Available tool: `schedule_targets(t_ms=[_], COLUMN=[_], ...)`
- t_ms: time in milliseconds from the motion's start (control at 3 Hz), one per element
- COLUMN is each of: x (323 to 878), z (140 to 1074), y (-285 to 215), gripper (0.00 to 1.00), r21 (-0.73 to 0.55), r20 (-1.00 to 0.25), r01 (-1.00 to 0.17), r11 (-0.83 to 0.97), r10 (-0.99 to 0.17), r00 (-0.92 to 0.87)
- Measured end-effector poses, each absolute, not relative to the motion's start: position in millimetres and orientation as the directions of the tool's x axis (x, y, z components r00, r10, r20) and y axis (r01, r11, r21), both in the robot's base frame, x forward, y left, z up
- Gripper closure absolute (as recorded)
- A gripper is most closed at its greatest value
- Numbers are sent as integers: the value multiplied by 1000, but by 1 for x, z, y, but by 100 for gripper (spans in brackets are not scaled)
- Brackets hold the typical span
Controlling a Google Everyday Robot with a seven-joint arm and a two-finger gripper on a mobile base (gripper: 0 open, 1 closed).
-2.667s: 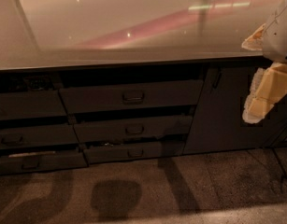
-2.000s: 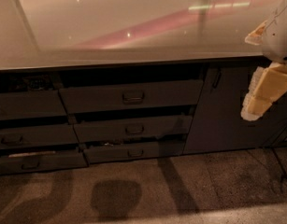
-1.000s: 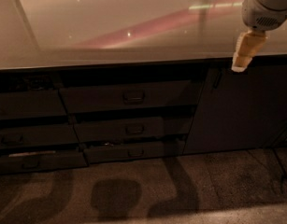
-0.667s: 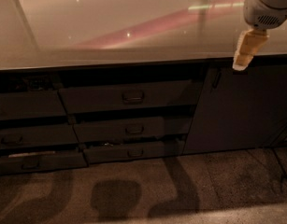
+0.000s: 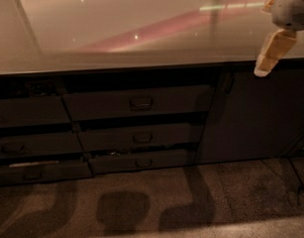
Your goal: Open top drawer
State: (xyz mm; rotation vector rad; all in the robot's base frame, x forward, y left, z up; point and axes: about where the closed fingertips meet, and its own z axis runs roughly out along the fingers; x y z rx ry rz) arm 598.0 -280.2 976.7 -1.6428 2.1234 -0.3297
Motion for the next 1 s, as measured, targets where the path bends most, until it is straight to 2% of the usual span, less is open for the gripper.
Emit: schedule_targets(t_ms=[333,667,1000], x=[596,595,596], z=[975,985,985], y=[-270,-252,-252], gripper=[0,0,0], r21=[-374,-367,-366], r20=[-332,-400,-400], r01=[-903,-908,-909], r11=[210,201,201], r10=[-940,-916,-916], r00=[-81,-42,-42])
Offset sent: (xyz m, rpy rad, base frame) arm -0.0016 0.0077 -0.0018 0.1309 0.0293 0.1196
